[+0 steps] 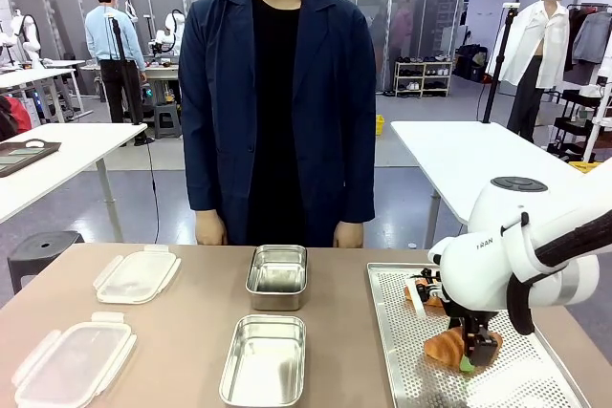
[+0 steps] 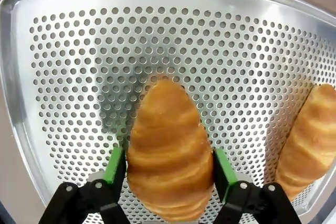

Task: Place the bread into the airtight container.
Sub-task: Pick up a Butter Roll and place it into an empty Airtight Container.

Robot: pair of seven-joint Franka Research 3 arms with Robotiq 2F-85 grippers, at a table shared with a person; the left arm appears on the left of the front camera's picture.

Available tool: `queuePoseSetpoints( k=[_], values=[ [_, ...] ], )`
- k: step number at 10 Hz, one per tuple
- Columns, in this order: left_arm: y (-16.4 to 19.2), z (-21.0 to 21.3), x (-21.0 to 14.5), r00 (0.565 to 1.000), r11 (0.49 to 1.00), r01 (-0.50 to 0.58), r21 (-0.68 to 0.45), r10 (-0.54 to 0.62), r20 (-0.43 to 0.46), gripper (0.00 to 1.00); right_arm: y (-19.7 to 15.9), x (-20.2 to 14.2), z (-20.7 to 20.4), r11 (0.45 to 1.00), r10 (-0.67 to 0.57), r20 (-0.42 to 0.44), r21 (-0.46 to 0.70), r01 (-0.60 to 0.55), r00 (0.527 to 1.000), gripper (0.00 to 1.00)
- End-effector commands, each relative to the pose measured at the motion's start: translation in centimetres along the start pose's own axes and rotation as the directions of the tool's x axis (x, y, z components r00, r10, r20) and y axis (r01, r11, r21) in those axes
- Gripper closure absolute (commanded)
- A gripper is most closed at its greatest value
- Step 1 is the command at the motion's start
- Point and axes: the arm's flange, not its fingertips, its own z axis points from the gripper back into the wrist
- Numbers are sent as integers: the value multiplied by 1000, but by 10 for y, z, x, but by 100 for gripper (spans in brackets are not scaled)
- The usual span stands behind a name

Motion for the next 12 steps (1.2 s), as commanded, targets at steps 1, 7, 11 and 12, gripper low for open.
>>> queuePoseSetpoints(
  k=[1, 7, 11, 12],
  values=[
    [-1, 2, 2, 1000, 1000, 9, -10, -9, -6, 0, -2, -3, -5, 1000, 19, 21, 1, -19, 1000, 40],
    [-1, 2, 2, 1000, 1000, 9, -10, -9, -6, 0, 1, 11, 65, 1000, 8, 20, 27, -9, 1000, 65],
    [-1, 2, 2, 1000, 1000, 9, -10, -9, -6, 0, 24, 65, 149, 993, -107, -30, 43, 108, 994, 65],
    [-1, 2, 2, 1000, 1000, 9, -10, -9, -6, 0, 37, 88, 170, 989, -149, -42, 6, 149, 988, 65]
  ],
)
